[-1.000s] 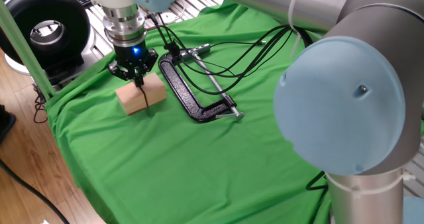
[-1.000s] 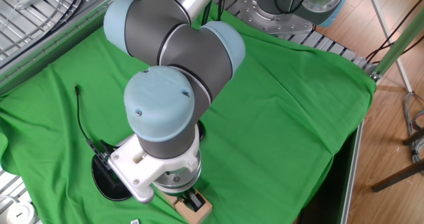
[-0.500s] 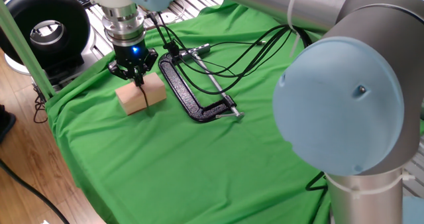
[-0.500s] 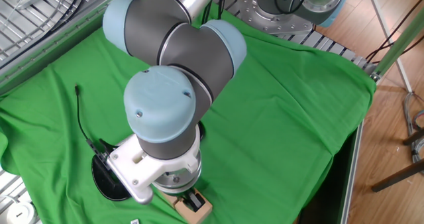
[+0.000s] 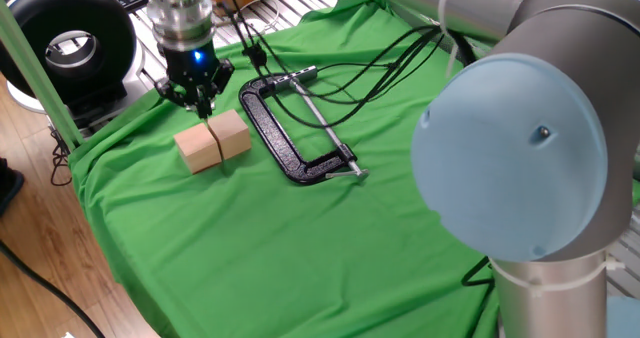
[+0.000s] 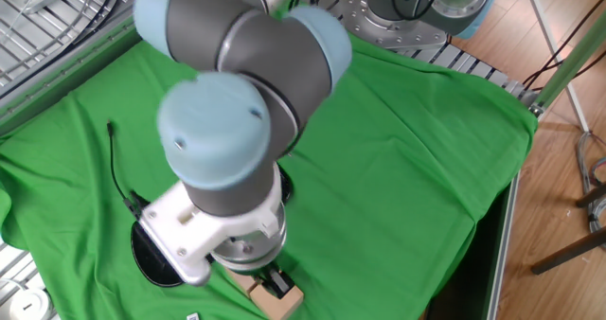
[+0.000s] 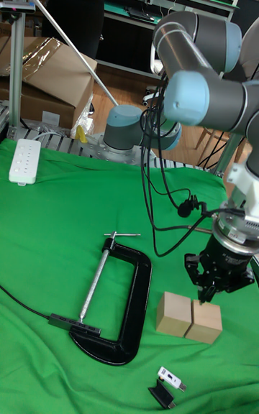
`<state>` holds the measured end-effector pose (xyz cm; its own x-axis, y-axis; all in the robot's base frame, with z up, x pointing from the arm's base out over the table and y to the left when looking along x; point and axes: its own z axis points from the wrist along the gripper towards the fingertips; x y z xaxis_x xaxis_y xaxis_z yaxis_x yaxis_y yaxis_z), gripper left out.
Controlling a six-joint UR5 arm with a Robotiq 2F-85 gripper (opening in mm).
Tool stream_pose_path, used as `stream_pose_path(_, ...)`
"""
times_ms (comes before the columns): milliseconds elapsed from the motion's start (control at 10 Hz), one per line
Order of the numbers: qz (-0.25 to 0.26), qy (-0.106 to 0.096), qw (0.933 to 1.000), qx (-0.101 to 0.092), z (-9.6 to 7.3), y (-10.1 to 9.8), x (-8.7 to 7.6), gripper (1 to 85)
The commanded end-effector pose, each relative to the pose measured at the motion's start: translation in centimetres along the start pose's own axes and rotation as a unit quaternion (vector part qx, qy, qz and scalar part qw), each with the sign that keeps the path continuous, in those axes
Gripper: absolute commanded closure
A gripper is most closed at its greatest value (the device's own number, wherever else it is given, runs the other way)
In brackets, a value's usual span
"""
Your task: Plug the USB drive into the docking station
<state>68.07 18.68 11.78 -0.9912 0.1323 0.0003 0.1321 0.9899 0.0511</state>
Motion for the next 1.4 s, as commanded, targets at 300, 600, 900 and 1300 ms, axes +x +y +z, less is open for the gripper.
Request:
stream_pose_path(300,-0.116,0.009,0.9925,0.038,-4.4,-5.6,-0.3,84.0)
stream_pose_path(600,-0.226,0.006,0.9734,0.038,-4.2,-6.3,-0.8,84.0)
stream_pose_path(900,-0.229,-0.011,0.9727,0.039,-4.2,-6.1,-1.7,84.0)
stream_pose_path(1300,-0.374,0.036,0.9241,0.069,-4.3,-9.8,-1.5,84.0)
